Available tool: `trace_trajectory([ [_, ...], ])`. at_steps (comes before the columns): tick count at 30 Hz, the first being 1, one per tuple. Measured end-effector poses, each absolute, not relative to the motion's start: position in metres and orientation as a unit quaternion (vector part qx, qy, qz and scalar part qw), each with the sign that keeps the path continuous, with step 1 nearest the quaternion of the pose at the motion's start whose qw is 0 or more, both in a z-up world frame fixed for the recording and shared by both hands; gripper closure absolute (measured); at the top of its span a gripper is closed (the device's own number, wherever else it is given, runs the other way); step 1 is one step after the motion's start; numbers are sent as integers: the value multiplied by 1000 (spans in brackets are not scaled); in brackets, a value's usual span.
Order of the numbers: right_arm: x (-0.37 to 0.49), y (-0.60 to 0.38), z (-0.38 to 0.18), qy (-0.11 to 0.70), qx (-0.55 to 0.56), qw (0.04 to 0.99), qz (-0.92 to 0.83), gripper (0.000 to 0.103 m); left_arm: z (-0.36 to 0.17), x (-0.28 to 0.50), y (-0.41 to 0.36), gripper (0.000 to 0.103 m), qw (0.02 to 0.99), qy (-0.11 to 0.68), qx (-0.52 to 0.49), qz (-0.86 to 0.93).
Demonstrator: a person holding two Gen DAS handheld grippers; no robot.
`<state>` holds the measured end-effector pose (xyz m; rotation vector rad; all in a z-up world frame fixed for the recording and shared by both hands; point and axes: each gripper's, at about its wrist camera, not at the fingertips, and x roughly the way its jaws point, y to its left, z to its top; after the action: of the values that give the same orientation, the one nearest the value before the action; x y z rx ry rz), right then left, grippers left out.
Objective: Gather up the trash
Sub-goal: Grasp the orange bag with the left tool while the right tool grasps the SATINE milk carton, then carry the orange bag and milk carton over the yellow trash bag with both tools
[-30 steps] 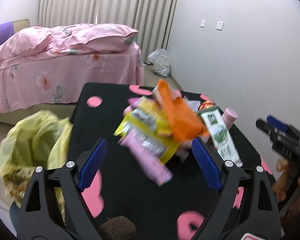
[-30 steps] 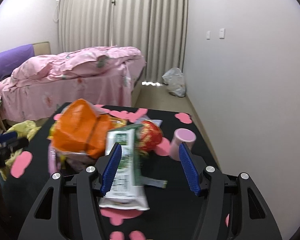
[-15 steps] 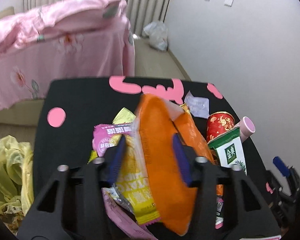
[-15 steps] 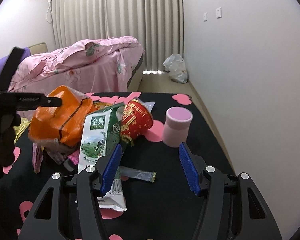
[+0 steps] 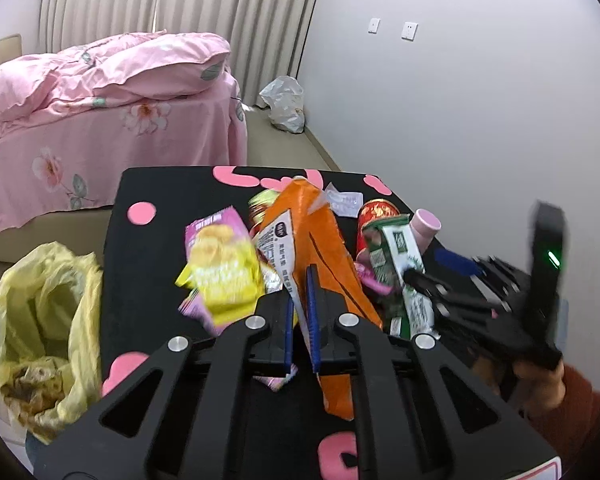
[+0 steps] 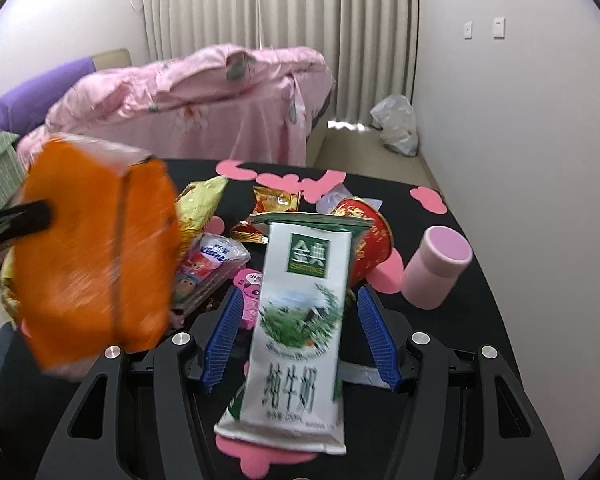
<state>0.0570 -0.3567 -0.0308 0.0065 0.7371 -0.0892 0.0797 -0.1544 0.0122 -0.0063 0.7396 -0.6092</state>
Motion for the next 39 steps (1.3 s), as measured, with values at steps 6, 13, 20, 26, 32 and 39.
trace_trajectory([
  [6, 79, -365, -37, 382, 19, 921, -71, 47, -10, 70, -143, 97, 882, 366, -5, -298],
  [13, 90, -375, -45, 409, 50, 909, -58, 51, -24, 69, -130, 80, 880, 365, -38, -302],
  [20, 51, -375, -18, 362, 57, 930, -16, 54, -15, 68, -123, 68, 883, 353, -53, -305],
  [26, 14, -367, 1, 327, 33, 944, -4, 54, -6, 85, -126, 68, 884, 361, -66, -291],
  [32, -4, -366, 17, 306, 32, 952, -6, 54, 10, 81, -132, 93, 885, 353, -54, -300],
  [39, -18, -348, 43, 275, 18, 961, -2, 54, 45, 48, -114, 97, 904, 300, -36, -301],
])
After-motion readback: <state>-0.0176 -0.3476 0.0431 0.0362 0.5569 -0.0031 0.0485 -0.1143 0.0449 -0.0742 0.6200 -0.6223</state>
